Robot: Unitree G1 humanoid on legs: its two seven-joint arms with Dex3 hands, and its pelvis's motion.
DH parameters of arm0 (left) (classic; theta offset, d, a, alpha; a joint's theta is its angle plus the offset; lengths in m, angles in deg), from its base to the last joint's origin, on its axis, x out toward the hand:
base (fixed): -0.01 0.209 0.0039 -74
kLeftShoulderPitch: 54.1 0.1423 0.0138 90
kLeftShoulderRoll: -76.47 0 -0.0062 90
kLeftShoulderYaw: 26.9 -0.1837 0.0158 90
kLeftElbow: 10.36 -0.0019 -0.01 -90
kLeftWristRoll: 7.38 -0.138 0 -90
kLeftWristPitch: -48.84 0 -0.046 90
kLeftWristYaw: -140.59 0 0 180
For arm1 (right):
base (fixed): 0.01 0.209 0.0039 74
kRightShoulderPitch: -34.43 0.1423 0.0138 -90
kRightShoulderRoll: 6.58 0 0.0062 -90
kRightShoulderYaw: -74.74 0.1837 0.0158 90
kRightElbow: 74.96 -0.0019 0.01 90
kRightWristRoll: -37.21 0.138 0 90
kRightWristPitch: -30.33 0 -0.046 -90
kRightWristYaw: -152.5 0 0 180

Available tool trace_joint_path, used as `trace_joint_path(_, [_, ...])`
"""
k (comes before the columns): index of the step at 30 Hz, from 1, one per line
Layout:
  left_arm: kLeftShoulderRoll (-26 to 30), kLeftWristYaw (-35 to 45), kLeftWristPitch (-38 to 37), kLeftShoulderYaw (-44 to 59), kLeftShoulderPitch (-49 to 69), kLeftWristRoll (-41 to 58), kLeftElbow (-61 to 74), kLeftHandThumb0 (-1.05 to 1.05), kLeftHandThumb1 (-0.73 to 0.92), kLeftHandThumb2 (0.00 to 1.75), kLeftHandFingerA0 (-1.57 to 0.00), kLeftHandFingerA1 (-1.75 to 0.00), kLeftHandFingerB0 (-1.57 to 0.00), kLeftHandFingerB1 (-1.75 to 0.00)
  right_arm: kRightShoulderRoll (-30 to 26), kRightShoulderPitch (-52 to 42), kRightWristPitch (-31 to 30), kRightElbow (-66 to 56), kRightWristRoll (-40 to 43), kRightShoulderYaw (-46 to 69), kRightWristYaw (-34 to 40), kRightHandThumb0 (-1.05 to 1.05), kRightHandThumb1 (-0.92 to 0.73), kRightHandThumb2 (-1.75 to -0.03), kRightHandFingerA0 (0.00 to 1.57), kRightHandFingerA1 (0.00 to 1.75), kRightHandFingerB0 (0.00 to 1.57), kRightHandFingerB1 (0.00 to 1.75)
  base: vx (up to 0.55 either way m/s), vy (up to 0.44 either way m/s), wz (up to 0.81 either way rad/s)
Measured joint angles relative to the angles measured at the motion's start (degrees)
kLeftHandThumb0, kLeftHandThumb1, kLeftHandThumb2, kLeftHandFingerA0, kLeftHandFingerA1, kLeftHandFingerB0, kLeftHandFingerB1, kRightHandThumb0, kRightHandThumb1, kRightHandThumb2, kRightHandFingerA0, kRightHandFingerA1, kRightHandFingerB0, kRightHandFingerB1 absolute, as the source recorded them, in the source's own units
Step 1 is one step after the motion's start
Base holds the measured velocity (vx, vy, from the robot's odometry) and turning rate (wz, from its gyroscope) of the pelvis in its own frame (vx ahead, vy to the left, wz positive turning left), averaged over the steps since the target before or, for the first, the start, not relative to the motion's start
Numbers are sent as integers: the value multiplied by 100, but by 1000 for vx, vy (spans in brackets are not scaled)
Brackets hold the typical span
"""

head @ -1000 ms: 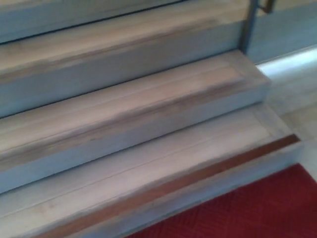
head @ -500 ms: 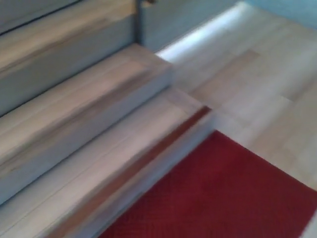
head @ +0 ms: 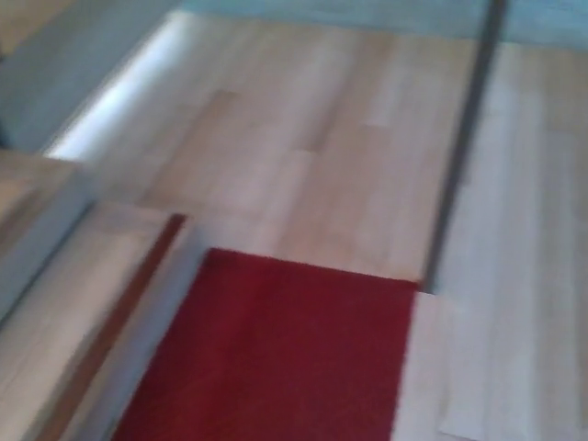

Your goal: The robot uses its right hand to pick up a caution sign board kept on the stair and turn around and walk towards a pillar and place the sign against it

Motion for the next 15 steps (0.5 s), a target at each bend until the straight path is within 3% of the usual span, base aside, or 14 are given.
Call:
trace_joint_path(2, [5,-10,10,-3,-59,1,20,-34,43,64,-111,-68,-97,-64,48,59,-94,-8,4,18,-69,-5,-53,-101,95,155,91,98,39,230,-33])
trace_joint_path(8, [91,-30,-8,-9,-46,15,18,-35,43,64,-110,-68,-99,-63,40,193,-277,-63,103,25,-260,-5,-53,-99,95,153,90,100,35,140,-86])
trace_joint_path(15, [118,-33,-15,-22,-56,24,17,-34,44,64,-113,-68,-99,-65,36,319,-390,-60,190,17,-430,-7,-53,-100,93,155,88,104,-23,-115,-68])
